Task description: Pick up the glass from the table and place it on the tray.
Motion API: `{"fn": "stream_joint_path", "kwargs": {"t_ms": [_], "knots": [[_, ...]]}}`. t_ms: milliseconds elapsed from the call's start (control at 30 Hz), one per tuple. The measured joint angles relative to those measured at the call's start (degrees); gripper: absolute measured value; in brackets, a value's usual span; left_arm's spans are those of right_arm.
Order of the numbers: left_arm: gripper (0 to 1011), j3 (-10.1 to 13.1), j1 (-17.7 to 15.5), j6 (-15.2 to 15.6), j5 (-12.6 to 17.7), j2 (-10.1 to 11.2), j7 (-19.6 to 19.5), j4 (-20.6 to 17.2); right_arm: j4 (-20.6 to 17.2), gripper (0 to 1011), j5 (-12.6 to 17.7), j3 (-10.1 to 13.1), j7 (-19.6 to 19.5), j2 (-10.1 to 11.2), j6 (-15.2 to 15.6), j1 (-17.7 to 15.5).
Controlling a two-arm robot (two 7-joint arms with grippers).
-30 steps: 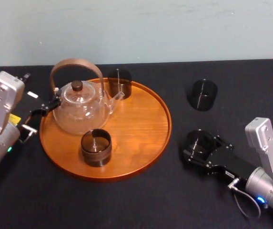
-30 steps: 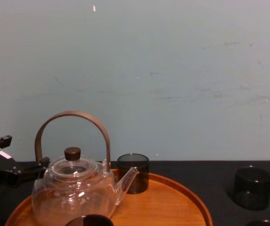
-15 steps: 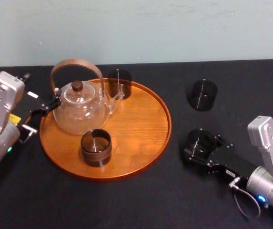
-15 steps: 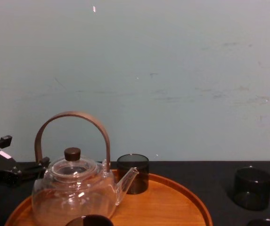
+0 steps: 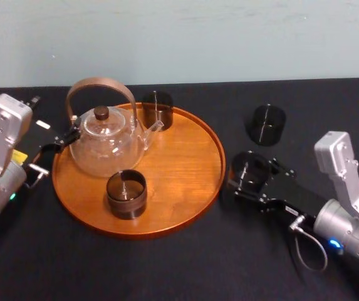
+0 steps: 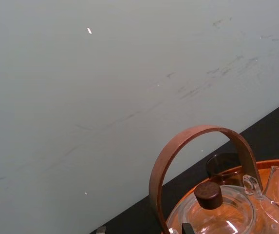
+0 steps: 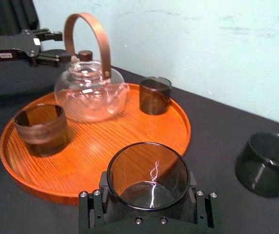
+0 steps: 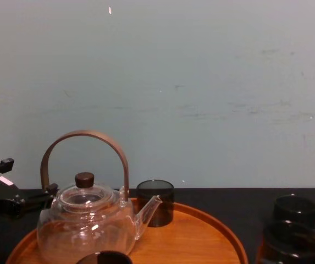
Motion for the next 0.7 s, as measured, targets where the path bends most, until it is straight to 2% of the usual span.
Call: {"fn": "stream_joint_path", "kwargs": {"t_ms": [367,700], "knots": [[1010,0.0,0.0,0.0,0.0,0.0,0.0,0.0,-1.4,905,-3.1,-3.3,-1.0,-1.0,1.4,3.4],[1010,0.0,0.0,0.0,0.0,0.0,0.0,0.0,-0.5,905,-5.0,-5.7,-1.0,-2.5,2.2,5.8]]}}
